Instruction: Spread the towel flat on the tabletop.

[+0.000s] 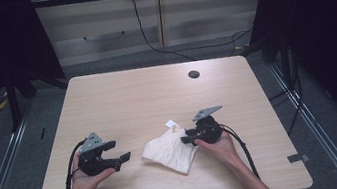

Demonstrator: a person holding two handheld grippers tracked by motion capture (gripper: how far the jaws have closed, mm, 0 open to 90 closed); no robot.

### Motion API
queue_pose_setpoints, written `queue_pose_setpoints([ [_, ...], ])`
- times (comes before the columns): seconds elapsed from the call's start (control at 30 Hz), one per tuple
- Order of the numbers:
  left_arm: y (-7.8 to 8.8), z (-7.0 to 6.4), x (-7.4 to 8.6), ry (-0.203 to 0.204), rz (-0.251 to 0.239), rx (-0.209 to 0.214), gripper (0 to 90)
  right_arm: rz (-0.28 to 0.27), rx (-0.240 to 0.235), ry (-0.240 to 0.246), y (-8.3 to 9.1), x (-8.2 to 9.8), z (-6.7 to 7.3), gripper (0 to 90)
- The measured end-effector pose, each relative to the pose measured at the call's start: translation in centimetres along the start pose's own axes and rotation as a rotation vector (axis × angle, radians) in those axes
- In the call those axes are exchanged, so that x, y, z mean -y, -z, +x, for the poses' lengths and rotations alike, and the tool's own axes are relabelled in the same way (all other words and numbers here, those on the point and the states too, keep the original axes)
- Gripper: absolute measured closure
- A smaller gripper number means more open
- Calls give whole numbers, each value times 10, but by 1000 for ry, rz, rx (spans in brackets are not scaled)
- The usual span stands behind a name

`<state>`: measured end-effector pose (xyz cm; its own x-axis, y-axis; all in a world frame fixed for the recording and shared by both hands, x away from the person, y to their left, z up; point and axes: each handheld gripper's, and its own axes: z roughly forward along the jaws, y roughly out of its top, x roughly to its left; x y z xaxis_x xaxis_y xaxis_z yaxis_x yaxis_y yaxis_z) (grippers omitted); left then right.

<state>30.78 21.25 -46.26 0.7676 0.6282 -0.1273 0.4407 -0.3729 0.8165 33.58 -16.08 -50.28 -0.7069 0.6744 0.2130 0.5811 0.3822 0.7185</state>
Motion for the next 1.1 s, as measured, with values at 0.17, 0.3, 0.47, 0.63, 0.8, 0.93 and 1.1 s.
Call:
queue_pose_setpoints([
  [0.17,-11,-1,-1,20,-3,27,253,7,-28,18,-10,-2,7,764],
  [0.3,-15,-2,3,12,11,43,253,0,-70,30,-21,-5,17,822],
  [0.47,-27,-7,6,-10,57,67,257,-9,-99,46,-29,-8,27,827],
  [0.63,-32,-14,8,-66,86,116,587,-3,-114,70,-34,-11,37,779],
  [0.8,-37,-12,14,-70,153,114,758,-22,-105,49,-27,-12,36,646],
  [0.93,-36,-11,14,-74,154,116,805,-85,-100,29,-1,-14,31,584],
  [1.1,-36,-12,17,-79,151,116,820,-102,-58,12,17,-6,25,668],
])
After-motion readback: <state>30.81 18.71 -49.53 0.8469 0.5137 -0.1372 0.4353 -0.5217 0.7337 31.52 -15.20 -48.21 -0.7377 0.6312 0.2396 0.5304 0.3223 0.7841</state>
